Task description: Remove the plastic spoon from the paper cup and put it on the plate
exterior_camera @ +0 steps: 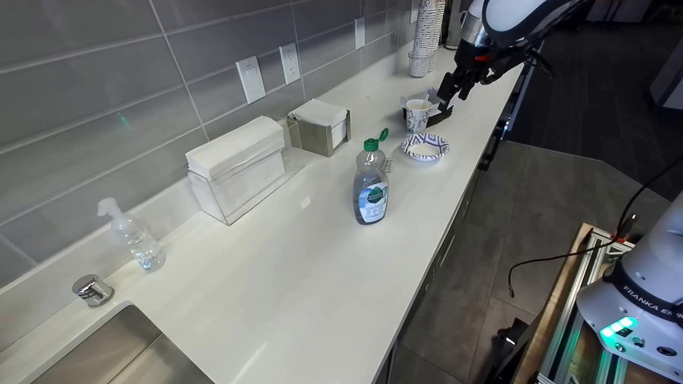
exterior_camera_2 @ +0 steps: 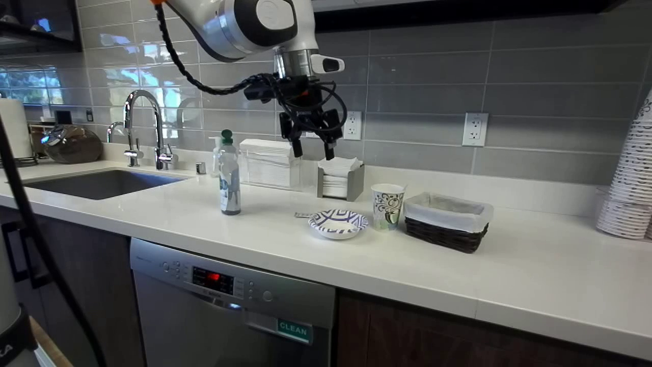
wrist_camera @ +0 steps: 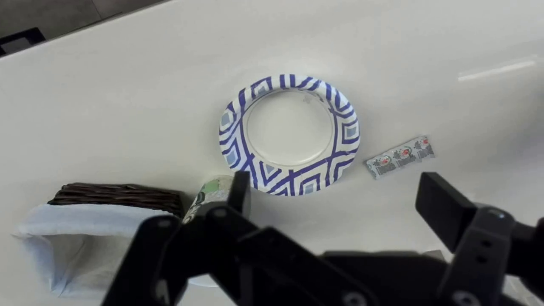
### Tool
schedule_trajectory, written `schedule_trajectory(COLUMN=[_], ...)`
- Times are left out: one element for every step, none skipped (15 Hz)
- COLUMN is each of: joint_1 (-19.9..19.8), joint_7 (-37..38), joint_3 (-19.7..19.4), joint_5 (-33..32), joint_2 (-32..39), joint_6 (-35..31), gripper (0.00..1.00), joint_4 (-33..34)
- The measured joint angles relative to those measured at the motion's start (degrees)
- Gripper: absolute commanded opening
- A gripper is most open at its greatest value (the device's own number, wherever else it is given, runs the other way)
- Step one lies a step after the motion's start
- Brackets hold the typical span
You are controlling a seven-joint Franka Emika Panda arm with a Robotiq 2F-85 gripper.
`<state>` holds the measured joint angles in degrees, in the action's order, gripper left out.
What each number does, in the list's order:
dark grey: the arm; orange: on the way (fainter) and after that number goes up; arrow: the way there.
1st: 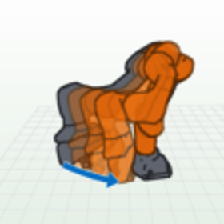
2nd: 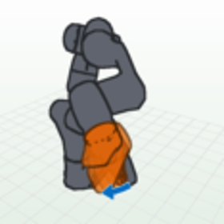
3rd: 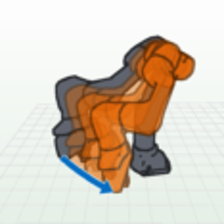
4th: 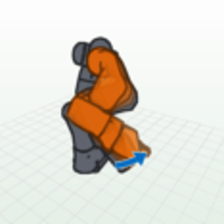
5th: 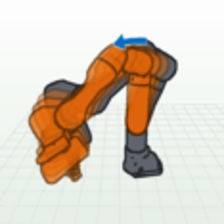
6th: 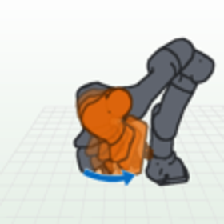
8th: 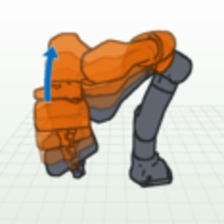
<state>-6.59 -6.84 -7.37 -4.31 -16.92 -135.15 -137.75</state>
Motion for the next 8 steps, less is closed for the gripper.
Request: schedule_trajectory(joint_1=[0.2,0.4,0.7,0.8,0.7,0.4,0.1,-0.4], joint_7=[-2.1,-4.8,-7.9,-11.0,-13.6,-15.3,-16.8,-18.0], joint_3=[-1.0,-2.4,-4.1,-5.9,-7.8,-9.4,-10.8,-11.8], joint_5=[2.6,5.8,9.2,12.5,14.9,15.7,16.2,16.6], joint_2=[0.1,0.2,0.4,0.8,1.4,2.4,3.6,5.2], joint_6=[0.3,1.4,3.2,5.5,8.1,11.0,14.1,16.6], gripper=[1.0,1.0,1.0,1.0,1.0,1.0,1.0,1.0], joint_4=[0.6,1.5,2.9,4.5,6.4,8.5,10.8,13.2])
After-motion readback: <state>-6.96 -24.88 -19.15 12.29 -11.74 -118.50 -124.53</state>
